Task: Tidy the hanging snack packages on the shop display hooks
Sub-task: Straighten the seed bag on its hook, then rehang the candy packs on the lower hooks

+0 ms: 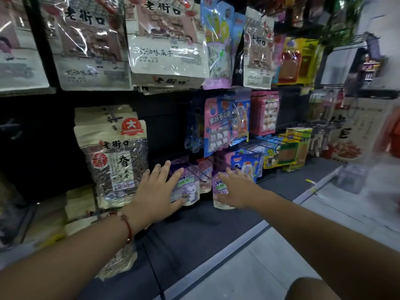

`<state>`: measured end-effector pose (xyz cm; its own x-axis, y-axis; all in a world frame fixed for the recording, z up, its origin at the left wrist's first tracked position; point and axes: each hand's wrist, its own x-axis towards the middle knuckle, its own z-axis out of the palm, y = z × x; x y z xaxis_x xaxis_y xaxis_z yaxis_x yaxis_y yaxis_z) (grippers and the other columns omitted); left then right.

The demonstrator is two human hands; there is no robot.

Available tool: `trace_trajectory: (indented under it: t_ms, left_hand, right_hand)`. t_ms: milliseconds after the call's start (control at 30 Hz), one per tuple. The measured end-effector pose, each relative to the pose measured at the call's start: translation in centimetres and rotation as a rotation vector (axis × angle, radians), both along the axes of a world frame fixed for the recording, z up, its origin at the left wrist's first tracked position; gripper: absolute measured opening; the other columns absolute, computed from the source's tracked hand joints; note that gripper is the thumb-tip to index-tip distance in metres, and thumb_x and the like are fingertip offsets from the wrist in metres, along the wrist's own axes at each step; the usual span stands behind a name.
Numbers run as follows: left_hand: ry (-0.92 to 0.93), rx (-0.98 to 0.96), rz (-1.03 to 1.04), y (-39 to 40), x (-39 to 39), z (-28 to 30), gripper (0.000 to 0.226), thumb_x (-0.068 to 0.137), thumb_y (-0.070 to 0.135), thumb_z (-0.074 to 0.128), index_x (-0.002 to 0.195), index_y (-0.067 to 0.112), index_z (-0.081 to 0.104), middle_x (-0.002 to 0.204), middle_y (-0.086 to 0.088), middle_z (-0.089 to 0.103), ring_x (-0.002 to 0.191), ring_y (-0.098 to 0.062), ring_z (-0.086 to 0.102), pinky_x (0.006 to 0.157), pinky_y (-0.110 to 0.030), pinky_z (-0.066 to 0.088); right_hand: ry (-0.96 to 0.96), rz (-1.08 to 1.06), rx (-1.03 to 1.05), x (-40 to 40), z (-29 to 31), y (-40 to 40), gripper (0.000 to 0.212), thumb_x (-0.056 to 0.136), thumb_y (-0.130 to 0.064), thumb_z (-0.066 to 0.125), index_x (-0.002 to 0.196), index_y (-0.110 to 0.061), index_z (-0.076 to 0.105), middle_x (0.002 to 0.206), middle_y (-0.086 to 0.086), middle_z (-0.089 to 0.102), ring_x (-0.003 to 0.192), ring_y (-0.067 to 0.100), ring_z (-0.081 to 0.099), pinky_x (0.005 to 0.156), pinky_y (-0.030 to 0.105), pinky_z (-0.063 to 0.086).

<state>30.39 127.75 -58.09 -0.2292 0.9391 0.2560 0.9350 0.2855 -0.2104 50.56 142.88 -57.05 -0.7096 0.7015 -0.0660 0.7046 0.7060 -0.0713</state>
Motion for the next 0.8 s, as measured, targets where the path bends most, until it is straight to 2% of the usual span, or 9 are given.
trace_trajectory:
  t_ms: [133,267,367,500,633,800]
  left_hand:
    - [-0.006,-0.052,0.001,2.2,0.8,0.3,0.086,0.094,0.071,0.033,0.159,0.032,-0.007,0.167,-0.012,-0.008,0.153,-0.035,0.002,0.123,-0.050,0.009]
    - [-0.006,-0.092,0.010,4.1,0.7,0.3,0.087,0.094,0.071,0.035,0.159,0.031,-0.006,0.167,-0.013,-0.007,0.153,-0.035,0.004,0.123,-0.050,0.010]
    - [-0.015,-0.118,0.018,6.2,0.3,0.7,0.090,0.093,0.074,0.035,0.159,0.031,-0.007,0.167,-0.013,-0.007,0.153,-0.035,0.006,0.123,-0.049,0.012]
    - [-0.018,-0.142,0.009,9.8,-0.3,1.1,0.091,0.092,0.074,0.036,0.159,0.031,-0.008,0.167,-0.013,-0.006,0.153,-0.035,0.008,0.122,-0.049,0.015]
    - [-0.020,-0.154,-0.016,13.8,-0.8,1.2,0.090,0.092,0.074,0.035,0.159,0.033,-0.009,0.167,-0.013,-0.005,0.152,-0.035,0.008,0.122,-0.049,0.015]
    - [-0.153,-0.121,-0.019,19.6,-2.3,0.6,0.085,0.095,0.070,0.037,0.159,0.035,-0.005,0.166,-0.017,-0.001,0.150,-0.038,0.014,0.120,-0.049,0.021]
  right_hand:
    - [-0.035,-0.073,-0.022,3.3,-1.2,2.3,0.089,0.092,-0.070,0.044,0.160,-0.029,0.005,0.168,0.009,-0.003,0.153,0.037,-0.004,0.121,0.054,0.004]
    - [-0.067,-0.134,-0.052,5.6,-1.6,4.2,0.087,0.092,-0.070,0.044,0.160,-0.028,0.009,0.168,0.007,0.001,0.153,0.036,0.001,0.121,0.055,0.009]
    - [-0.083,-0.189,-0.105,6.5,-1.7,5.8,0.087,0.093,-0.068,0.045,0.160,-0.030,0.004,0.168,0.007,0.000,0.153,0.037,0.002,0.121,0.053,0.010]
    - [-0.021,-0.237,-0.157,7.2,-2.2,8.1,0.083,0.093,-0.066,0.047,0.158,-0.034,0.007,0.168,0.006,0.000,0.153,0.036,0.002,0.121,0.053,0.010]
    - [0.012,-0.271,-0.168,6.6,-2.6,11.2,0.085,0.095,-0.064,0.047,0.160,-0.028,0.005,0.168,0.008,0.000,0.153,0.036,0.002,0.121,0.053,0.013]
    - [0.143,-0.275,-0.208,3.6,-2.6,17.2,0.088,0.094,-0.058,0.053,0.160,-0.025,0.004,0.168,0.009,0.000,0.153,0.035,0.007,0.120,0.052,0.020]
